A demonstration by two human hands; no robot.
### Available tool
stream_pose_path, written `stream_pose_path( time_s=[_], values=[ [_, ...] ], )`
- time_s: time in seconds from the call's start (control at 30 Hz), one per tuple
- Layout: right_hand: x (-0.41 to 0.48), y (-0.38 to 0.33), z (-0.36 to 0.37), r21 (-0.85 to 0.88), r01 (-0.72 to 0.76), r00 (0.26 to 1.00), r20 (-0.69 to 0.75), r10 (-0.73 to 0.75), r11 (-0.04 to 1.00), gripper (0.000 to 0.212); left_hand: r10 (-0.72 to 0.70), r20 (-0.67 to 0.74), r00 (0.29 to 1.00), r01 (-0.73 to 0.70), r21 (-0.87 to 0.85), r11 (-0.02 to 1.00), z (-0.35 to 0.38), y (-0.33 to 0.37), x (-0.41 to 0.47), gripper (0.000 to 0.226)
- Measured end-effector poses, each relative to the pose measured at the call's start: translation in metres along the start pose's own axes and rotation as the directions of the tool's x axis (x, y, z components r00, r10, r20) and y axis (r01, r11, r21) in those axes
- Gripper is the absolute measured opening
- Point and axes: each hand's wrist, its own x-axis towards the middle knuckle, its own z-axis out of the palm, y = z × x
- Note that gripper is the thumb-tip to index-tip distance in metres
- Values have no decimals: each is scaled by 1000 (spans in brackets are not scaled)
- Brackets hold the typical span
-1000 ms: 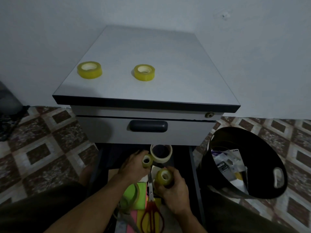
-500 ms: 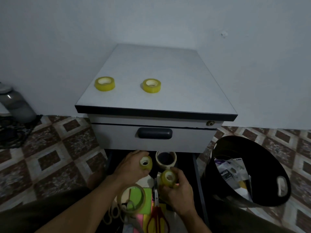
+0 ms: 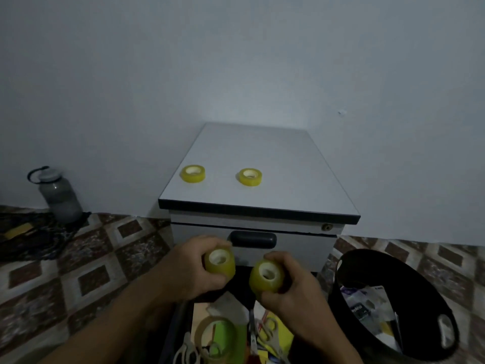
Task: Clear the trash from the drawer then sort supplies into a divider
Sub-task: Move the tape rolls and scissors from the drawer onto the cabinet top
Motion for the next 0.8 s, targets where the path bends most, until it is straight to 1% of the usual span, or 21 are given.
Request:
stream_pose_path(
  time_s=[0.1, 0.2, 0.27, 0.33, 0.43, 0.57, 0.63, 0.7, 0.8],
  values=[
    [12, -37, -28, -37, 100, 994, -31, -101, 994, 53, 34, -42, 999, -34, 0, 999, -32, 24, 15, 59],
    [41, -66, -52, -91, 209, 972, -90, -217, 974, 51, 46, -112, 993, -40, 54, 998, -67, 35, 39, 61],
    [69, -82, -67, -122, 245, 959, -118, -259, 962, 50, 31, -162, 986, -19, 75, 997, -88, 35, 59, 65],
    [100, -94, -78, -161, 261, 950, -130, -283, 952, 52, 10, -189, 982, 7, 92, 996, -107, 32, 80, 64],
    [151, -104, -87, -209, 250, 953, -122, -279, 946, 57, -10, -222, 975, 41, 132, 990, -128, 21, 116, 64],
    [209, -109, -86, -256, 209, 970, -67, -233, 944, 60, -99, -246, 964, 127, 99, 987, -141, 3, 163, 68],
    [231, -111, -81, -275, 191, 979, -20, -204, 942, 61, -144, -234, 962, 167, 80, 983, -141, -8, 183, 68],
    [249, -111, -75, -281, 169, 985, 18, -171, 945, 62, -186, -213, 959, 203, 59, 977, -138, -18, 198, 63],
    [270, -107, -67, -307, 149, 989, 70, -133, 940, 60, -237, -165, 957, 250, 61, 966, -132, -29, 212, 60]
  ],
)
